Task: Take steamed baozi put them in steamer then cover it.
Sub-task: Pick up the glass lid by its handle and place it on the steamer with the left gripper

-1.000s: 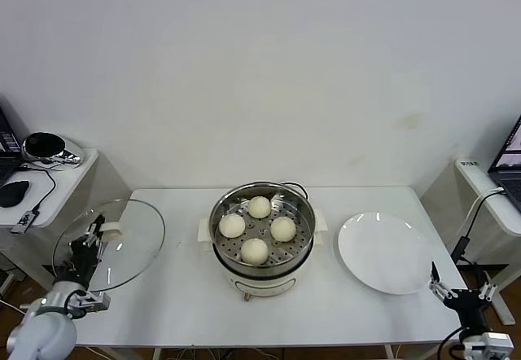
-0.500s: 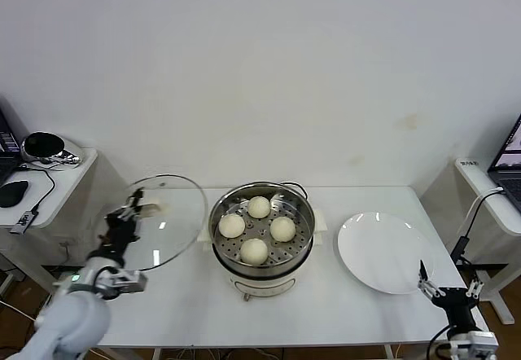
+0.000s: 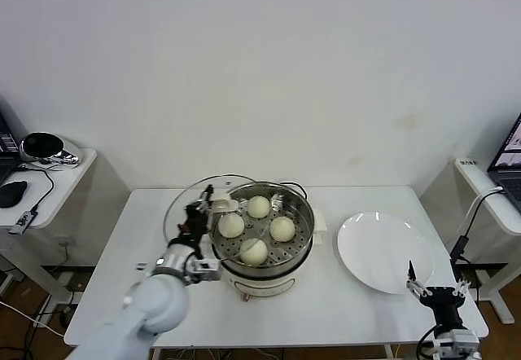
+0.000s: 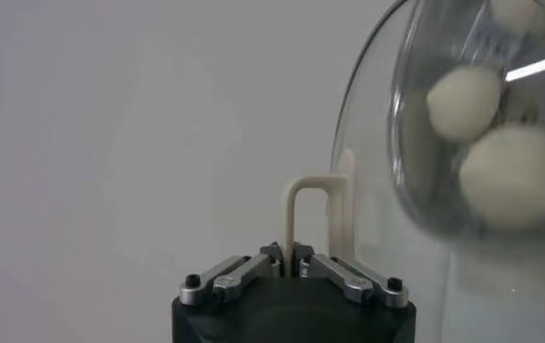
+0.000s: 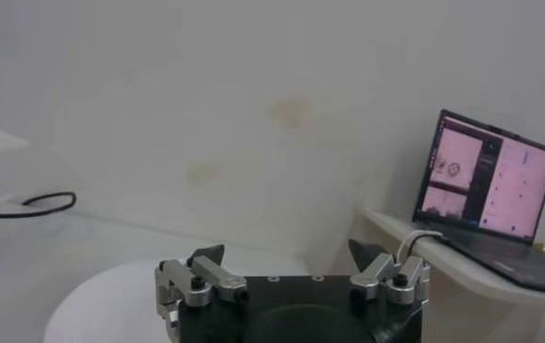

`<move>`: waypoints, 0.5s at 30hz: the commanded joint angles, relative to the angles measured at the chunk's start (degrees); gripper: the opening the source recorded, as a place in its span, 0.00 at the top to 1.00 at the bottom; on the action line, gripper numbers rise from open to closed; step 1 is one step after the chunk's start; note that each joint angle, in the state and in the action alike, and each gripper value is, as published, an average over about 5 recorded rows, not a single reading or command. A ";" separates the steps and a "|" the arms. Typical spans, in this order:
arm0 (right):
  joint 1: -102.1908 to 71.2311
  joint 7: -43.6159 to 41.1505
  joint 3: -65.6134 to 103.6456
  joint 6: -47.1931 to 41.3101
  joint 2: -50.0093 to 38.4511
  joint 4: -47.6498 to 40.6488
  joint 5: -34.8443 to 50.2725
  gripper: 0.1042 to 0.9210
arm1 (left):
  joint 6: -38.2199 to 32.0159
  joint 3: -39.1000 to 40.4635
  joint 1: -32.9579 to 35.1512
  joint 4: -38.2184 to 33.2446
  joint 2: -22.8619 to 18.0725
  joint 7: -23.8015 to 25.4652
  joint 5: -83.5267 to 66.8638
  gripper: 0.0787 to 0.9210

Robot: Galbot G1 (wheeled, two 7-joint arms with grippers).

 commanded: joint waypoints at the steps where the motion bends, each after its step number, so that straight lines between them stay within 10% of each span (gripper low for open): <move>1: 0.12 0.13 -0.33 0.47 0.74 -0.19 -2.19 0.12 | 3.44 11.34 -8.93 6.39 -8.79 3.51 9.26 0.92; 15: 0.13 0.14 -0.40 0.75 0.54 -0.60 -2.11 0.12 | 2.82 12.22 -8.92 11.12 -11.44 3.26 12.60 0.92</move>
